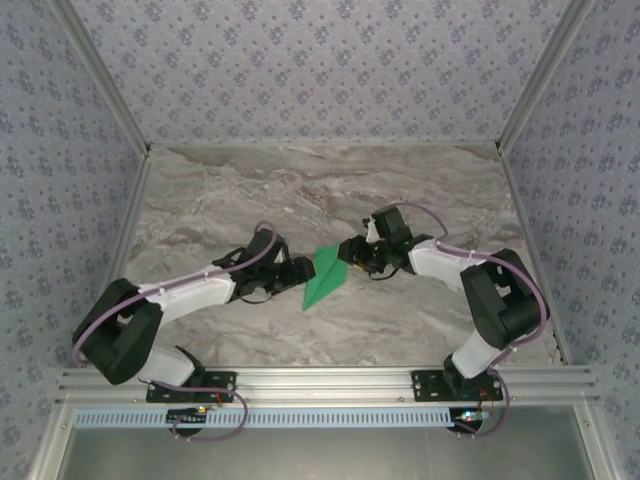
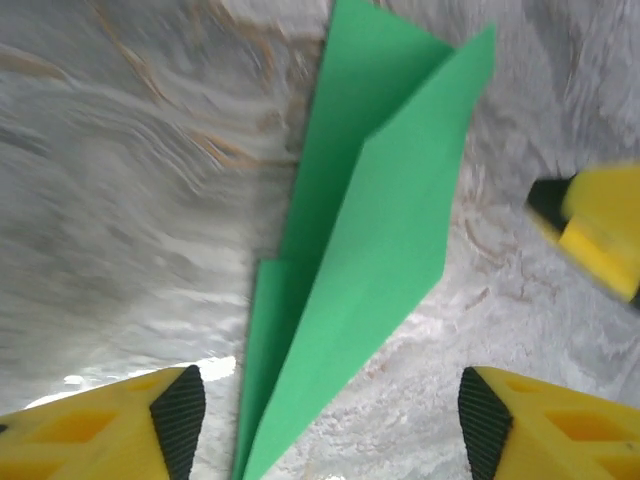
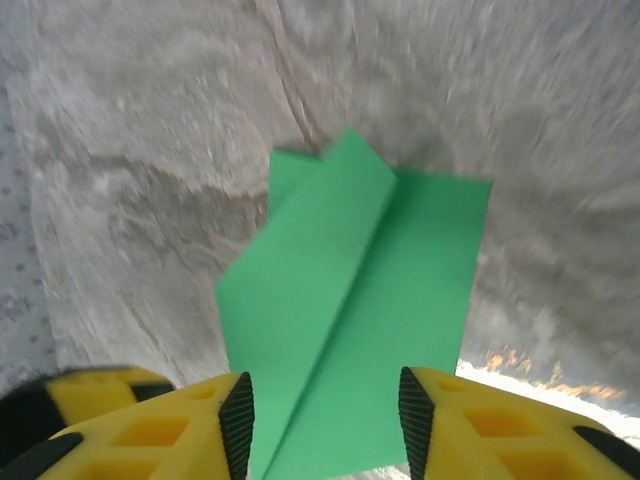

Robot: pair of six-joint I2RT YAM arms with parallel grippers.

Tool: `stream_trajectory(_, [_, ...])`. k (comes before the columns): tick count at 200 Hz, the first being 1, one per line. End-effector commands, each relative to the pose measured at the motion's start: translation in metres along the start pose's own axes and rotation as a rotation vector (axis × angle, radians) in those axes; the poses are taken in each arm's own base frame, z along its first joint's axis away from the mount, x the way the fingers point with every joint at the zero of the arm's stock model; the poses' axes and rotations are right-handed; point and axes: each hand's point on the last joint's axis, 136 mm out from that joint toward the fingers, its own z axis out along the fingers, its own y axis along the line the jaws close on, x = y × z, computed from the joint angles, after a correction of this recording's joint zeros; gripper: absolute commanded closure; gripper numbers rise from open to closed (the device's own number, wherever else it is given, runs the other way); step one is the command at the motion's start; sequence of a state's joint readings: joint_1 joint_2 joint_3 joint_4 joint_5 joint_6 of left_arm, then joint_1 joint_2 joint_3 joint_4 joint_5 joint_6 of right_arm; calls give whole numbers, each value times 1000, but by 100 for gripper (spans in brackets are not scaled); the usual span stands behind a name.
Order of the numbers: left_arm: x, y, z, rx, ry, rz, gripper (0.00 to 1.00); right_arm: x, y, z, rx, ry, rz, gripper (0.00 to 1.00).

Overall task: Fold a paper plane with a square sheet of paper (pick it up from the middle)
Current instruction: Fourth fold the wing at the center of the table, then pick up the paper from the center of the table, then turn over the paper at the center of the table.

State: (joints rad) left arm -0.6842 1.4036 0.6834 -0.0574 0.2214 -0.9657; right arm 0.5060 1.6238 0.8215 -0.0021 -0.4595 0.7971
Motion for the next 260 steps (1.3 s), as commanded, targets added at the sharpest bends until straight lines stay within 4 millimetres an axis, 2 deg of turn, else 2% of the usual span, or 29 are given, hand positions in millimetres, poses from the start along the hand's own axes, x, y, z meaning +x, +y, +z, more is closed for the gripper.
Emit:
stream_trajectory(1, [-9,25,-13,-83,-48,-50,24,3,9,14,-3,-10,57,51])
stream_trajectory(36, [-14,39,-24,-97,-69,-75,14,13,17,41,-7,43,46,55])
stream_trajectory(73, [-14,42,-30,-92,-53,-77,9,18,28,54,-45,72,27,62])
stream_trajectory(100, [-12,39,-30,-68,-32,-81,7,20,34,61,-94,89,26,72])
stream_trajectory(119, [-10,37,-30,-38,-8,-108,6,17,36,63,-132,86,35,84])
stream_trajectory(144, [-6,22,-32,60,29,-137,2,2,48,52,-245,51,62,94])
stream_trajectory(177, [-3,-10,-42,227,72,-146,1,-24,79,21,-419,4,78,95])
stream_trajectory(201, [-3,-33,-51,342,98,-178,1,-36,97,2,-488,-10,94,95])
stream_trajectory(229, [-7,-55,-60,463,111,-215,1,-41,114,-12,-541,-15,96,94])
stream_trajectory(260, [-13,-70,-68,538,101,-244,1,-41,122,-17,-568,-13,117,94])
